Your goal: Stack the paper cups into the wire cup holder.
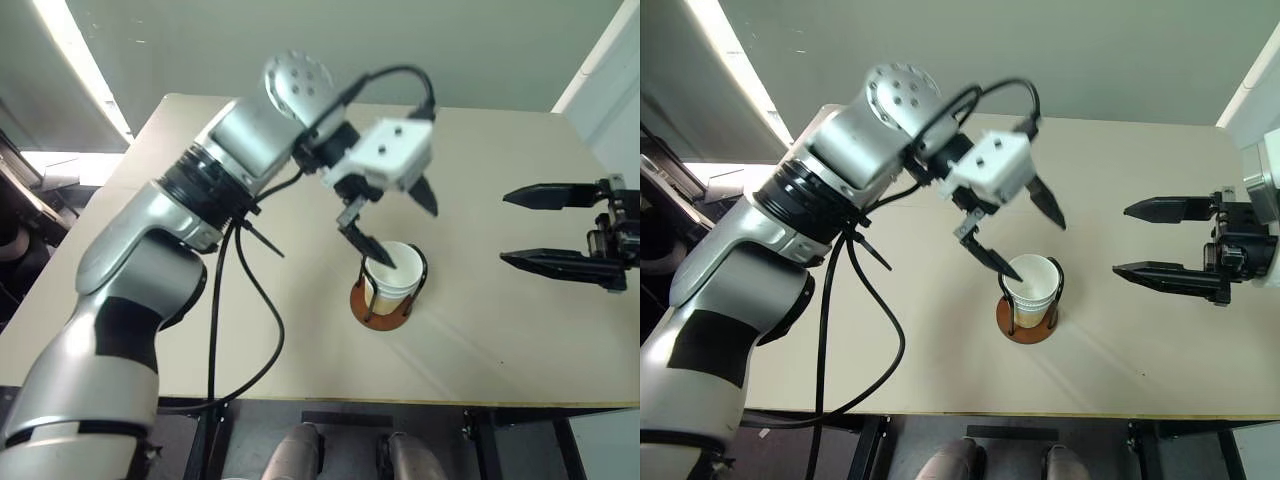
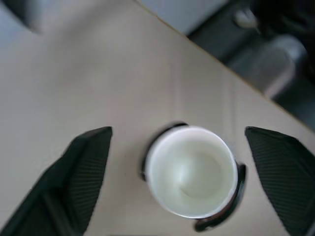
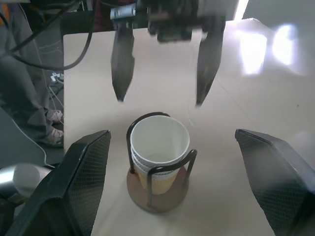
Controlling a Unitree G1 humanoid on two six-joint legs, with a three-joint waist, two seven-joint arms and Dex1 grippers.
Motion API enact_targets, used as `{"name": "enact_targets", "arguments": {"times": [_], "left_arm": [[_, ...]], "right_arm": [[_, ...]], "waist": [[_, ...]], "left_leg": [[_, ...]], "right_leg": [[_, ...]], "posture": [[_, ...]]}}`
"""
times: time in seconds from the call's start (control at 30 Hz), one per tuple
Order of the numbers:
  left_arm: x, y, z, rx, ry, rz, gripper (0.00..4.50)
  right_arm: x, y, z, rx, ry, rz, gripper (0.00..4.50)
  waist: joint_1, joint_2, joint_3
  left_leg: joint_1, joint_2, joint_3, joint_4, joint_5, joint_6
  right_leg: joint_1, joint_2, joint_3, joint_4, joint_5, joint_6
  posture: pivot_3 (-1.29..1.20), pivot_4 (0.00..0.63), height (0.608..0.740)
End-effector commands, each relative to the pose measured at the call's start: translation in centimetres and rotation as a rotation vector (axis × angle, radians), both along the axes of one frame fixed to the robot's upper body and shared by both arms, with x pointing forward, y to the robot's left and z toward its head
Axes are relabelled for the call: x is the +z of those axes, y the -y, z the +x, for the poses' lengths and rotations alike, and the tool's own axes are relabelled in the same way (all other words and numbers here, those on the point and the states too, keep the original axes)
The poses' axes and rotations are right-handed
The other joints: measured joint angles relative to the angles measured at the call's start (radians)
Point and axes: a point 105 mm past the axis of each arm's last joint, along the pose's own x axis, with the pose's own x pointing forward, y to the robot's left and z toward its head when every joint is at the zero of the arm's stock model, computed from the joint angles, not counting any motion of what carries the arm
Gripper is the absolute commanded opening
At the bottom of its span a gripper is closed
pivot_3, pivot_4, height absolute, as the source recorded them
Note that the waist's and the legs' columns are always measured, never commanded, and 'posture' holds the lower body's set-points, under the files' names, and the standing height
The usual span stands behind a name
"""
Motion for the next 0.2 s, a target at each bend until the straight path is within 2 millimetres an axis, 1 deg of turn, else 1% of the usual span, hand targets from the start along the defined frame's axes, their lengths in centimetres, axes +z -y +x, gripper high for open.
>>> {"name": "enact_targets", "arguments": {"times": [0.03,0.1,0.2], "left_arm": [[0.9,-2.7,0.8,0.119,-0.081,-0.121,4.47],[0.5,-4.0,1.3,0.217,-0.138,-0.203,4.47],[-0.8,-6.5,2.7,0.439,-0.218,-0.381,4.47]], "right_arm": [[0.1,-0.1,1.4,-0.04,0.026,0.018,4.21],[-0.1,0.0,2.6,-0.066,0.009,0.048,4.21],[-0.3,0.7,5.7,-0.165,0.01,0.104,4.21]], "waist": [[-0.004,0.001,-0.001],[-0.009,0.002,-0.001],[-0.014,0.002,-0.001]], "left_leg": [[0.001,0.0,0.0,0.0,0.0,0.0],[0.002,0.0,0.0,0.0,0.0,0.0],[0.003,0.001,0.001,0.001,0.0,0.0]], "right_leg": [[0.001,0.0,0.0,0.0,0.0,0.0],[0.001,0.001,0.0,0.001,0.0,0.0],[0.001,0.001,0.001,0.001,0.0,0.001]], "posture": [[0.0,0.15,0.74],[0.0,0.15,0.74],[0.0,0.15,0.74]]}}
